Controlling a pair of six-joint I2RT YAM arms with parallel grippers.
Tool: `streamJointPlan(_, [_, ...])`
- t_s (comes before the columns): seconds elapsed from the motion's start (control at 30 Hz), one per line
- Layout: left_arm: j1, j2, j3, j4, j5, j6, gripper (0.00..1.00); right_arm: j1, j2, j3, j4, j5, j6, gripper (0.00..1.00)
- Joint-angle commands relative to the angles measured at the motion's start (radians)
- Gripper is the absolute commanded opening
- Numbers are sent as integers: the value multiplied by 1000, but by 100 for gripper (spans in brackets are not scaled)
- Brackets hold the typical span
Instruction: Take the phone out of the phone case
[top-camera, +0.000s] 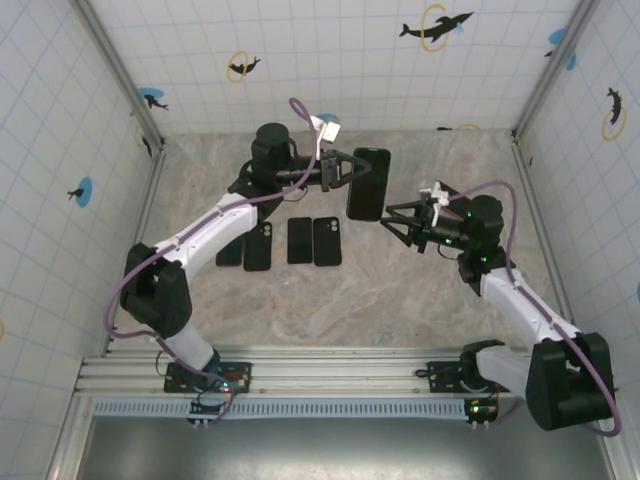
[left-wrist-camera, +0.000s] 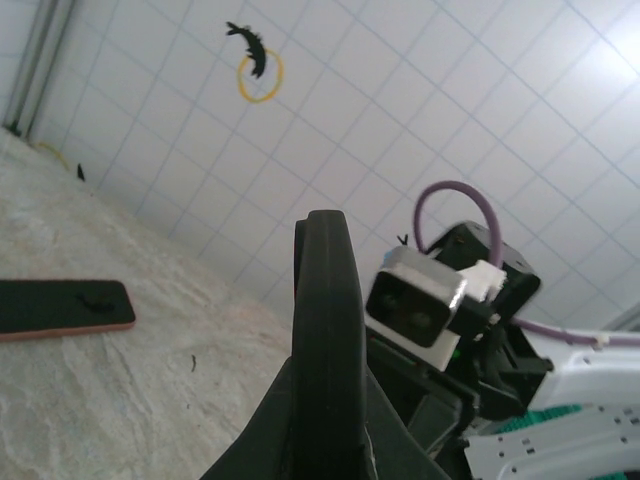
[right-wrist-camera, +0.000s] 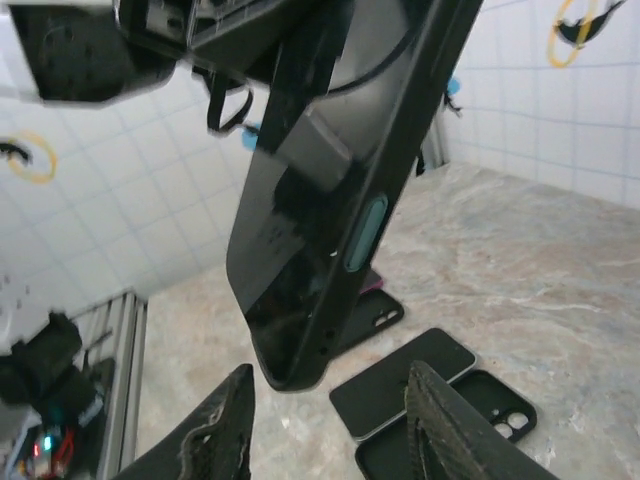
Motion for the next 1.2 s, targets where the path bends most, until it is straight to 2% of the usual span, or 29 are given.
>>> streamJointPlan(0.0, [10,-56,1,53,87,66,0,14,31,71,-111,-95,-158,39])
streamJointPlan(0.3, [12,-57,-10,79,120,47,0,73,54,94,-19,-172,-156,25])
streamJointPlan(0.63, [11,-62,-21,90,125,38,0,77,72,108,0,-192,-149,10])
streamJointPlan(1.17, [11,-57,-27,94,125,32,0,81,64,105,49,-222,-121,14])
